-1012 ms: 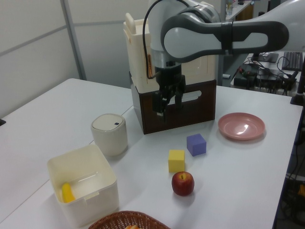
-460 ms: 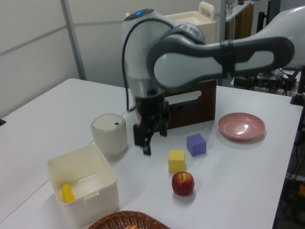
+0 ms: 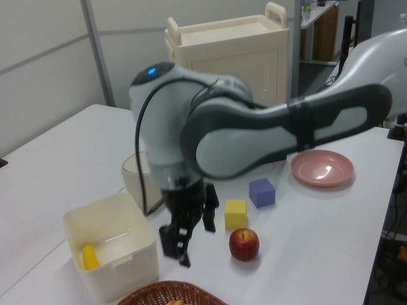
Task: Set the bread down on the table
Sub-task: 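Move the gripper over the wicker basket to the glazed pastry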
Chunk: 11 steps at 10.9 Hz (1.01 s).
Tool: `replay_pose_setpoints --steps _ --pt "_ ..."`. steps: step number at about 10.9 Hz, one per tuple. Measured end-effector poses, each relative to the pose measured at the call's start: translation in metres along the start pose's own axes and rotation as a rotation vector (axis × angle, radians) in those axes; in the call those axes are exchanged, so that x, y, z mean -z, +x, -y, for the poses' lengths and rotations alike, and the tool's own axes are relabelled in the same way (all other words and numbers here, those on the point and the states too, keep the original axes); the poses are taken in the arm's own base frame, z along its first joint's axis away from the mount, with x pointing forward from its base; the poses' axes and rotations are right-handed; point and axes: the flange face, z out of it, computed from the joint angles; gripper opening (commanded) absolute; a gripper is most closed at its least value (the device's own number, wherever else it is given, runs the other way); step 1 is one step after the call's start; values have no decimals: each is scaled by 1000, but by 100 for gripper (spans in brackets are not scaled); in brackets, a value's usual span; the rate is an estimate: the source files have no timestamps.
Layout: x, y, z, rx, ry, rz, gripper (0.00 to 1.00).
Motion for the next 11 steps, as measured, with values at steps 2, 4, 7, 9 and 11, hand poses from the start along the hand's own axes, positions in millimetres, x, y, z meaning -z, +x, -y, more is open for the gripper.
replay_pose_setpoints --steps 2,4,7,9,11 --pt "-16 1 29 -93 17 -26 100" --pt "-38 8 43 -183 33 -40 100" --pt "-72 22 58 -352 45 -36 100" --pt "-102 29 64 -540 36 -14 100" --pt "-139 25 78 -713 22 6 100"
